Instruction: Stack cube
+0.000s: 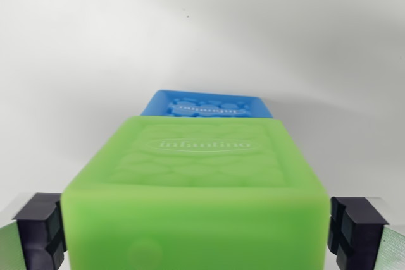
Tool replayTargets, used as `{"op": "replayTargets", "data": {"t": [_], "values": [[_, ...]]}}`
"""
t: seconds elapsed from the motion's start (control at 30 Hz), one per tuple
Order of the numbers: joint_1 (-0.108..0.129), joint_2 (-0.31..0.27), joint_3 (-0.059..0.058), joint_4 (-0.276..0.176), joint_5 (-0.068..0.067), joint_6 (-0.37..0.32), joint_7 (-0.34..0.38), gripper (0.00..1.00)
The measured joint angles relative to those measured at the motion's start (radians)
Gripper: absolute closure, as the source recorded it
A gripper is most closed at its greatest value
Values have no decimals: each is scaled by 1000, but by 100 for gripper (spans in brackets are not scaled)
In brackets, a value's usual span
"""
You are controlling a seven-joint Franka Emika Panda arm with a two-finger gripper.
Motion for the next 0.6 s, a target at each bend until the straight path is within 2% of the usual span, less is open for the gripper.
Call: {"op": "replayTargets", "data": {"t": [0.33,0.6], "values": [[0,-16,0,-1,0,-13,0,0],[0,-55,0,-5,1,-46,0,0]]}}
